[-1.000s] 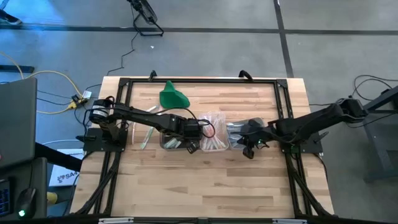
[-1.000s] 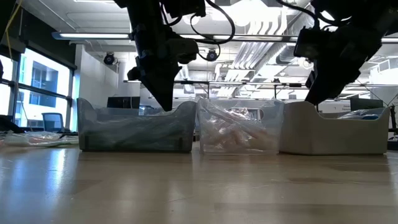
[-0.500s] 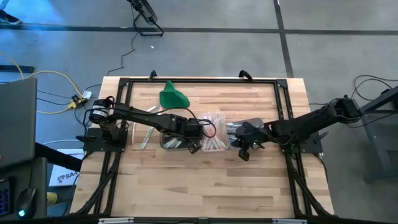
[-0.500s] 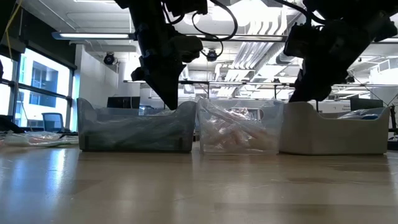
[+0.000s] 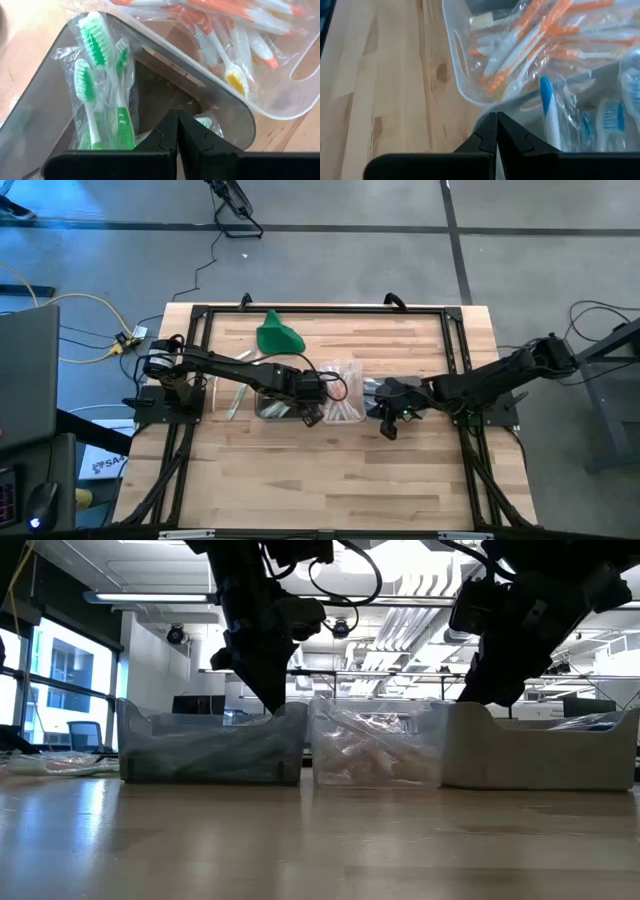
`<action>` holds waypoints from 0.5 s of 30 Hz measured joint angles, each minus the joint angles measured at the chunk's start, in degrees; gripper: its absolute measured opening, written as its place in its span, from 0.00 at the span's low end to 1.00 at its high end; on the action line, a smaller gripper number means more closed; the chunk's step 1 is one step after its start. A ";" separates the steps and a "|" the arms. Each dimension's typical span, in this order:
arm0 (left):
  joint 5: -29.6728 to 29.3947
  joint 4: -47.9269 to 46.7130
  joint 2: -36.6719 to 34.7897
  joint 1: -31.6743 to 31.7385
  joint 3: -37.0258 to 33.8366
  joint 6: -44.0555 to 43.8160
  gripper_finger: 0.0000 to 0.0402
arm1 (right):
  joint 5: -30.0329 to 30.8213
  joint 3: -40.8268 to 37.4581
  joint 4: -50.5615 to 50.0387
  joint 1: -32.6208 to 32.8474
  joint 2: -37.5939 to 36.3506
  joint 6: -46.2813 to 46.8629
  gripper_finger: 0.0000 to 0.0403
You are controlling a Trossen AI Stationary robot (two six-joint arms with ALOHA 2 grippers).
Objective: Pick & Place Toothbrushes
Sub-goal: Adjust the bins on the table, then put the blue toothbrush into the gray bin
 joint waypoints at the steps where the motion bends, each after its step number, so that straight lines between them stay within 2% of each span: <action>1: 0.00 -0.15 0.00 0.00 0.00 0.00 0.00 | -0.02 -0.08 -0.14 0.00 0.00 0.00 0.01; 7: -0.02 -0.32 0.00 0.00 0.00 0.16 0.00 | 0.36 0.29 -1.85 0.00 -3.37 -0.04 0.01; 11: -0.05 -0.58 -0.25 -0.04 0.57 1.72 0.00 | 3.22 2.34 -11.66 0.04 -7.46 -1.24 0.01; 15: -3.52 -1.78 -1.98 -0.04 2.13 4.71 0.00 | 5.08 3.70 -14.65 -0.16 -13.20 -5.20 0.01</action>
